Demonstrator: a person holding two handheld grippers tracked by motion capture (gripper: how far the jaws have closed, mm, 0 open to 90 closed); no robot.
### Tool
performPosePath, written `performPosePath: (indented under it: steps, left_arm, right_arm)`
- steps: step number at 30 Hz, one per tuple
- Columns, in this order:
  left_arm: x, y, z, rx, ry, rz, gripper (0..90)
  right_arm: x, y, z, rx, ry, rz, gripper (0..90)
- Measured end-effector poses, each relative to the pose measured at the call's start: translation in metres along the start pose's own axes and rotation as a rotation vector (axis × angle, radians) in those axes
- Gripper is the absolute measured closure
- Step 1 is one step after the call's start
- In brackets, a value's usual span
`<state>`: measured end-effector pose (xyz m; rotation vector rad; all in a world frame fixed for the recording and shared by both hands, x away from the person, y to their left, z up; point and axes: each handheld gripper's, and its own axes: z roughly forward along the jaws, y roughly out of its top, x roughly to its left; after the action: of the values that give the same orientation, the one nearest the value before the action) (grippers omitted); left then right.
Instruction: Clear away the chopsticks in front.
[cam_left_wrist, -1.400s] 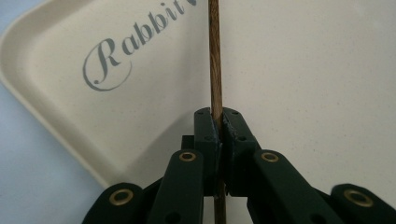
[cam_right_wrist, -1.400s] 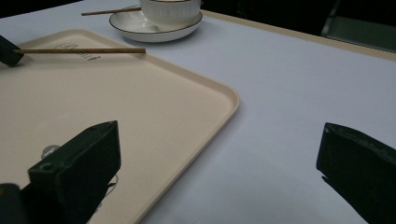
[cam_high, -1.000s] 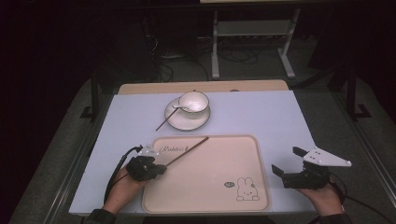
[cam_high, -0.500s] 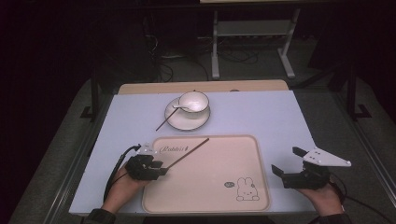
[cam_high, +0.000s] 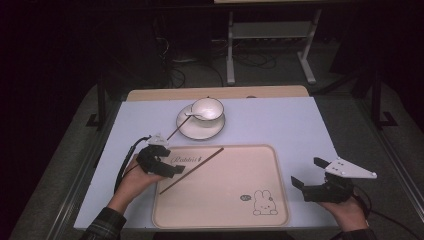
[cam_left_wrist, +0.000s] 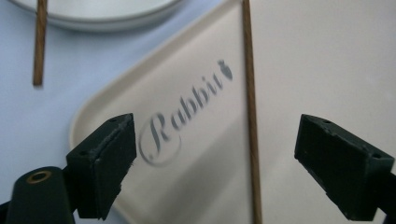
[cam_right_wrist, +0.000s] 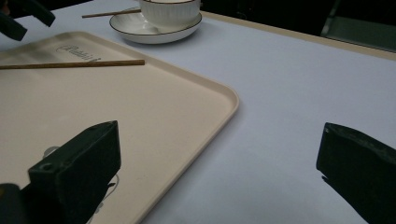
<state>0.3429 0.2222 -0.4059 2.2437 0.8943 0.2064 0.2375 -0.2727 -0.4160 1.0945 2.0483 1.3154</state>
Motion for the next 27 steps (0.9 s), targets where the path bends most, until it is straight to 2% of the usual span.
performPosePath:
  steps: [3,4,5,9,10,11,19,20,23,25,27]
  left_arm:
    - [0.006,0.012,0.001,-0.011,0.006,0.010,11.2]
    - [0.013,0.021,0.003,-0.025,0.008,0.006,11.2]
    - [0.013,0.021,0.003,-0.025,0.008,0.006,11.2]
    - [0.028,0.037,0.009,-0.036,0.024,0.011,11.2]
    - [0.035,0.045,0.012,-0.038,0.036,0.014,11.2]
    - [0.035,0.045,0.012,-0.038,0.036,0.014,11.2]
    - [0.064,0.068,0.029,-0.025,0.080,0.011,14.2]
    - [0.072,0.072,0.034,-0.026,0.091,0.009,15.9]
    - [0.079,0.075,0.040,-0.018,0.100,-0.001,19.8]
    - [0.085,0.078,0.046,-0.021,0.110,0.007,27.1]
    - [0.090,0.080,0.054,-0.020,0.117,-0.003,30.0]
  right_arm:
    - [0.000,0.000,0.000,-0.002,-0.002,0.002,0.0]
    - [-0.001,0.000,-0.001,-0.003,-0.002,0.004,0.0]
    - [-0.001,0.000,-0.001,-0.003,-0.002,0.004,0.0]
    - [-0.001,0.000,-0.001,-0.002,-0.002,0.005,0.0]
    - [0.000,0.000,-0.001,-0.003,-0.001,0.006,0.0]
    - [0.000,0.000,-0.001,-0.003,-0.001,0.006,0.0]
    - [-0.001,-0.001,-0.001,-0.003,0.001,0.006,0.0]
    - [-0.001,-0.001,-0.001,-0.004,0.002,0.007,0.0]
    - [-0.001,-0.001,-0.001,-0.003,0.002,0.007,0.0]
    - [-0.001,-0.001,-0.001,-0.003,0.003,0.007,0.0]
    - [-0.001,-0.001,-0.001,-0.003,0.004,0.008,0.0]
